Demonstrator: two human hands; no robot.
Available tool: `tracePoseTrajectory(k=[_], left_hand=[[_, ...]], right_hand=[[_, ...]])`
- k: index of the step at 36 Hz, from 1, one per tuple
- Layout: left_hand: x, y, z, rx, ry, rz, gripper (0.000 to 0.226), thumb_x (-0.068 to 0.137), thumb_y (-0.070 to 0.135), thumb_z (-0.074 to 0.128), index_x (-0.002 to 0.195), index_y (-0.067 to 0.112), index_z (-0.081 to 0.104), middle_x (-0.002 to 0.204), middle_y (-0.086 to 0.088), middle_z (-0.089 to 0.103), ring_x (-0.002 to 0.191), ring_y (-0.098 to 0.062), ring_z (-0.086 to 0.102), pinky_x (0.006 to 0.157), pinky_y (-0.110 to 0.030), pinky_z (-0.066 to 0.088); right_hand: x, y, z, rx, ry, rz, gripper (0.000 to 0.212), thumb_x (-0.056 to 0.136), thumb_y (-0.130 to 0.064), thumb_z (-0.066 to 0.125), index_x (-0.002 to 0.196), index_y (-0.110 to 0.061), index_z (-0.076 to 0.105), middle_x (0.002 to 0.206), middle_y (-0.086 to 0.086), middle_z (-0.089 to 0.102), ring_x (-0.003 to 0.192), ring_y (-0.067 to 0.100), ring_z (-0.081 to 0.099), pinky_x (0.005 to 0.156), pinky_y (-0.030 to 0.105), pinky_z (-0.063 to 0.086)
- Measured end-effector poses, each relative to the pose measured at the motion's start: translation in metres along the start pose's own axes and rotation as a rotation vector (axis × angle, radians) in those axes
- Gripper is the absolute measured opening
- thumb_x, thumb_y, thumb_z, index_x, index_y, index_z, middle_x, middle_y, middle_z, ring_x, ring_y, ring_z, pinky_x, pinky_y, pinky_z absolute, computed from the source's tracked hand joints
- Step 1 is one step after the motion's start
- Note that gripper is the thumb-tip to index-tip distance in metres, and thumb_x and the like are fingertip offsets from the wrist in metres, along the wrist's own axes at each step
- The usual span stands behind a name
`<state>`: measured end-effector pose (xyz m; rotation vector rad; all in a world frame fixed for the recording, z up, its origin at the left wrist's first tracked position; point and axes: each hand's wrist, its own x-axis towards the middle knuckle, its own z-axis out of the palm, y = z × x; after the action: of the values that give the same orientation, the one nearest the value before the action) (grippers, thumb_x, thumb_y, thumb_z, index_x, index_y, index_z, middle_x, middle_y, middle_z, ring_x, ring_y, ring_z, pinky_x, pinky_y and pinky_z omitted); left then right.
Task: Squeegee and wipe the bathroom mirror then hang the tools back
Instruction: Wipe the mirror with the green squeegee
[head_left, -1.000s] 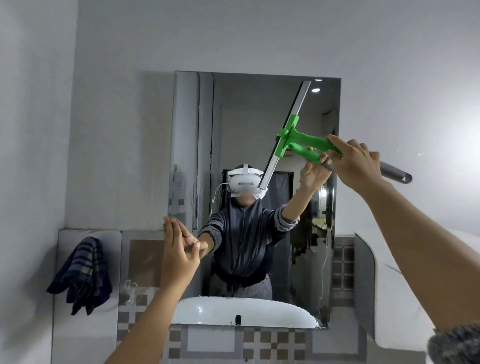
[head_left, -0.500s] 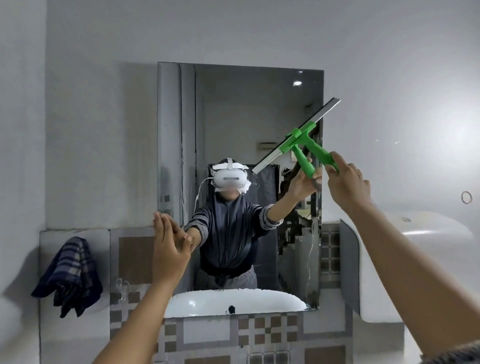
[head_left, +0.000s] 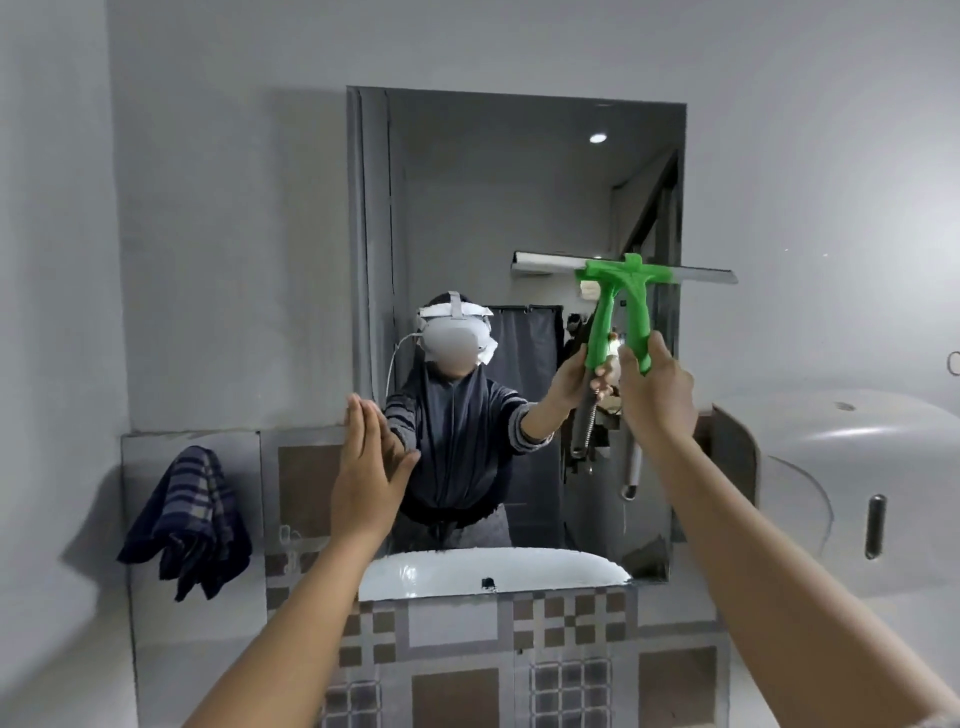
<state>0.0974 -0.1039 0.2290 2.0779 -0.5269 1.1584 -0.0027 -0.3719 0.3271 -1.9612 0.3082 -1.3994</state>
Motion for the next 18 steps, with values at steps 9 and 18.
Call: tracePoseTrajectory(k=[9,18], left_hand=[[0.001,-0.016,-0.008,-0.037,-0.023,0.142,0.098,0.084,0.027,0.064,0.141,0.018,-0.015,0.155,0.002,-0.013,0.143,-0.018,0.004,0.090,-0.018,0.037],[0.003,-0.030,-0.017,0.020,-0.070,0.239,0.096,0.085,0.021,0.064,0.145,0.018,-0.011,0.155,0.003,-0.014,0.143,-0.012,-0.001,0.085,-0.013,0.040]], right_hand=[[-0.031,-0.026,0.038,0.216,0.034,0.123,0.031,0.093,-0.037,0.046,0.099,-0.008,0.051,0.081,0.010,0.057,0.079,0.027,0.057,0.061,0.033,0.041],[-0.057,-0.059,0.068,0.400,0.084,0.221,0.027,0.093,-0.032,0.050,0.083,-0.007,0.046,0.080,0.007,0.051,0.067,0.018,0.049,0.058,0.029,0.038]])
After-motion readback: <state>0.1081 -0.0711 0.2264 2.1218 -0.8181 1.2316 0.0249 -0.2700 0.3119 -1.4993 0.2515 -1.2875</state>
